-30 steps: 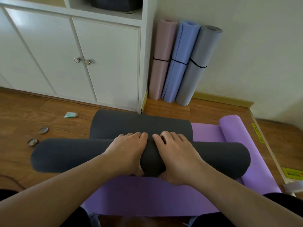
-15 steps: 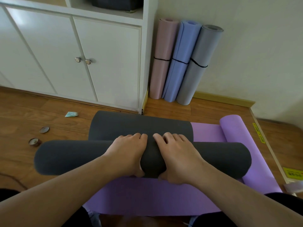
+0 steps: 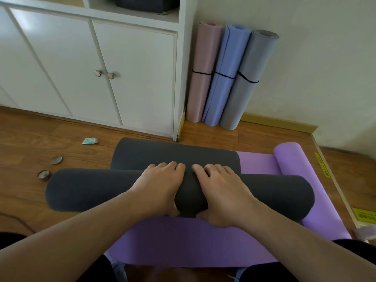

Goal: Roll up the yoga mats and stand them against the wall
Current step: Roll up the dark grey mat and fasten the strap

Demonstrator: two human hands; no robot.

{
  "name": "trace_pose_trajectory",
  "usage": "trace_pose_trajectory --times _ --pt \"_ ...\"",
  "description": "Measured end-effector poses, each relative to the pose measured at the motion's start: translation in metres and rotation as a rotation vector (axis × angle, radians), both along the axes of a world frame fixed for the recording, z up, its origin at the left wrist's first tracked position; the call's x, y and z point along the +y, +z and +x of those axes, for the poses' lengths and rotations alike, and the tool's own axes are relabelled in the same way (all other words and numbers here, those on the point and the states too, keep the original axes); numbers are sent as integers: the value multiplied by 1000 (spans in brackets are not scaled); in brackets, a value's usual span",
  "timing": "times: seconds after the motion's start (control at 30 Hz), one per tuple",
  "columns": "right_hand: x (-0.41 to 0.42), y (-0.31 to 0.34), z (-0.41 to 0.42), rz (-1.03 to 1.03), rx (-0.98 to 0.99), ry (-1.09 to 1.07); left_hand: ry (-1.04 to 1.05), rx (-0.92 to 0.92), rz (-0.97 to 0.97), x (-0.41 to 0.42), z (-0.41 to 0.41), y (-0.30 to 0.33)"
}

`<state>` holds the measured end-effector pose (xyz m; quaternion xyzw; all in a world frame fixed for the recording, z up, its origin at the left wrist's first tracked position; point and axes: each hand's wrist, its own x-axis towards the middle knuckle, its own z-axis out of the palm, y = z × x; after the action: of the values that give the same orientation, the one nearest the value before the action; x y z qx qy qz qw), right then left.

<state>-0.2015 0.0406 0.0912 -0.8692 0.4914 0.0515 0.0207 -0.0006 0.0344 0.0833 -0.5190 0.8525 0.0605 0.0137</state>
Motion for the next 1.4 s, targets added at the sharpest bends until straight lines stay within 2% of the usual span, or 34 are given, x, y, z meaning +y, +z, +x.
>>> trace_pose_trajectory --times 0.17,0.37,0.43,0.6,0.7,0.9,1.2,1.4 --pt "0 -2 2 -18 36 11 25 52 79 -2 0 5" --pt "-5 -1 -1 -12 -52 -11 1 -72 -62 2 -2 -3" --pt "-4 -1 -1 -10 -57 -10 8 -54 -74 1 -2 -4" --pt "-1 3 -1 -5 54 -4 30 31 35 -4 2 4" --pt "-1 -2 0 24 37 -14 25 17 80 -1 1 3" --pt "-4 -1 -4 44 -47 -23 -16 -83 -36 3 -1 -5" --pt "1 0 2 11 23 -15 33 25 74 -2 2 7" --pt "-3 -1 -1 13 -49 -34 -12 -70 -55 3 0 -6"
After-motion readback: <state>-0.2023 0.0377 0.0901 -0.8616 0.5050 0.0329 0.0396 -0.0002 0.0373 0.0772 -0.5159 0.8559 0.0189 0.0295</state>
